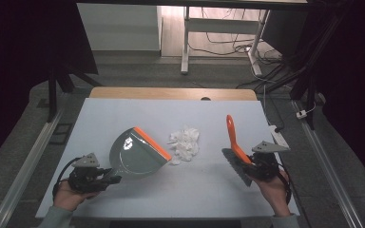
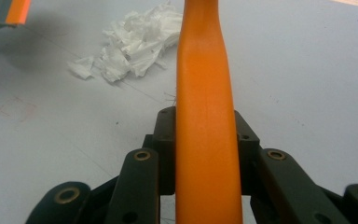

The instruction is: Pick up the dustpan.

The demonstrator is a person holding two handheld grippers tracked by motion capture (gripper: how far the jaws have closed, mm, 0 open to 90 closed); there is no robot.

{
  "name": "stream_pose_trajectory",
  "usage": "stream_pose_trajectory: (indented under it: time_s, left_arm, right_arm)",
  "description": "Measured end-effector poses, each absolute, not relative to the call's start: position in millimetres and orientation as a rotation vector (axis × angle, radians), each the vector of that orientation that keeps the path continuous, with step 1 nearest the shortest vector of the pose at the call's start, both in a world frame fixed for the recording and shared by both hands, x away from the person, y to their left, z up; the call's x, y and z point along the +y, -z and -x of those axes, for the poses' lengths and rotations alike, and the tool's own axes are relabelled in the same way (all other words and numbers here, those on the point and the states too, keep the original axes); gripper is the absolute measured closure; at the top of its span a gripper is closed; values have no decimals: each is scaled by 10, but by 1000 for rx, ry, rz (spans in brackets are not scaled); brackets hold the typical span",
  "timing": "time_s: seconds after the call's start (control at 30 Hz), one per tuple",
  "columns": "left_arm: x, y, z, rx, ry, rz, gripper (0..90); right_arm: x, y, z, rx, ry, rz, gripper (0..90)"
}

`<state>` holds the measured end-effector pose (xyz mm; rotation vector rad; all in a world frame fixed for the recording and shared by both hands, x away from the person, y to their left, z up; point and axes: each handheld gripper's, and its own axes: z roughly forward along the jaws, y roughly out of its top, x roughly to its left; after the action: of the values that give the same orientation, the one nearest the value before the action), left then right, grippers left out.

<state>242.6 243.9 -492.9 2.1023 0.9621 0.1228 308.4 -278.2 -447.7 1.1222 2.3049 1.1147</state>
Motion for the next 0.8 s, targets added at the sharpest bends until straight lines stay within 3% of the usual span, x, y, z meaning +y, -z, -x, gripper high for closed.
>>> stream_pose_trajectory:
  time_s: [0.8]
  left_arm:
    - [2198, 5046, -2457, 887, -6, -2267, 616]
  right_arm:
    - [-2713, 4493, -3075, 2318, -1131, -1112, 703]
